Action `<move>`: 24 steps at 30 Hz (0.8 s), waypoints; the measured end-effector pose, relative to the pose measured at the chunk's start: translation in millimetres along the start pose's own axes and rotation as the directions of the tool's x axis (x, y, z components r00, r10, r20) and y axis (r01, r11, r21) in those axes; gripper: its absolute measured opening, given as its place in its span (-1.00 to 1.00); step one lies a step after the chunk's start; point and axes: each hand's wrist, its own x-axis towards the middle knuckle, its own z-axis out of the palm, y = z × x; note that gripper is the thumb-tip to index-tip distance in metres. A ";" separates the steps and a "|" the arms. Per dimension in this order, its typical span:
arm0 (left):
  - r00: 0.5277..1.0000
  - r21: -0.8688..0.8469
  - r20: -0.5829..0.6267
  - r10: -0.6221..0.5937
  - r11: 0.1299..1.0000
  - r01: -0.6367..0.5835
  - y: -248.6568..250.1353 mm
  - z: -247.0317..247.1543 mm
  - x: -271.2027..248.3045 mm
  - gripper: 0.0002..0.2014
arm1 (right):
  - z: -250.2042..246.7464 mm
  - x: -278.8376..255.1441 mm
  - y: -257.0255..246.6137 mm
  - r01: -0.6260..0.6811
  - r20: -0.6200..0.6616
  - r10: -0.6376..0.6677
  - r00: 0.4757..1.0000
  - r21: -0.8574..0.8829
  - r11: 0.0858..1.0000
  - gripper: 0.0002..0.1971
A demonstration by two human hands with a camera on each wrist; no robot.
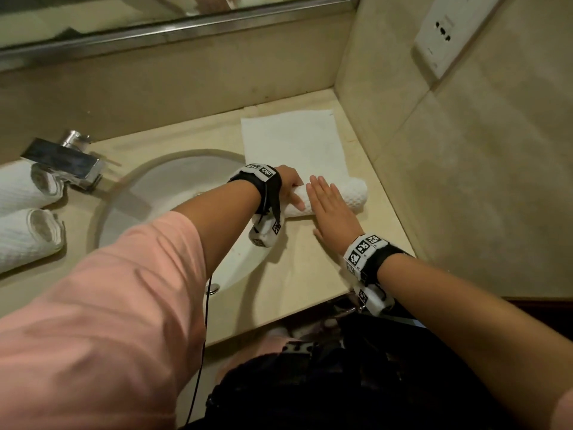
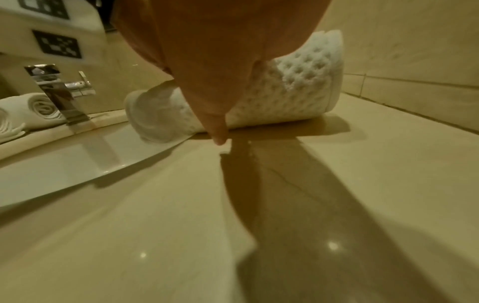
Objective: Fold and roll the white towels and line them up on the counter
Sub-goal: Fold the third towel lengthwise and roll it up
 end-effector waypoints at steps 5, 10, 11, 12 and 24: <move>1.000 -0.056 -0.004 -0.017 0.998 0.017 -4.3 -2.2 3.7 -0.55 | 3.1 10.8 0.9 -0.013 -0.002 0.013 1.000 -0.083 0.996 -0.16; 0.991 -0.060 -0.129 -0.046 0.997 0.039 -2.0 7.4 -8.0 -0.64 | -3.9 25.4 5.6 0.003 0.066 0.002 0.998 -0.082 0.997 -0.17; 0.987 -0.036 -0.158 -0.032 0.999 0.026 0.0 11.4 -10.0 -0.66 | -5.2 28.6 7.2 0.009 0.073 -0.005 0.997 -0.059 0.998 -0.17; 0.981 -0.009 -0.193 -0.023 1.000 0.022 2.2 16.5 -11.7 -0.62 | -6.4 32.7 9.1 0.013 0.086 -0.010 0.996 -0.037 0.999 -0.18; 0.899 0.156 -0.395 -0.192 0.950 0.271 45.3 77.2 -13.8 -0.44 | -38.4 100.9 42.2 0.035 0.415 -0.081 0.906 0.119 0.992 -0.13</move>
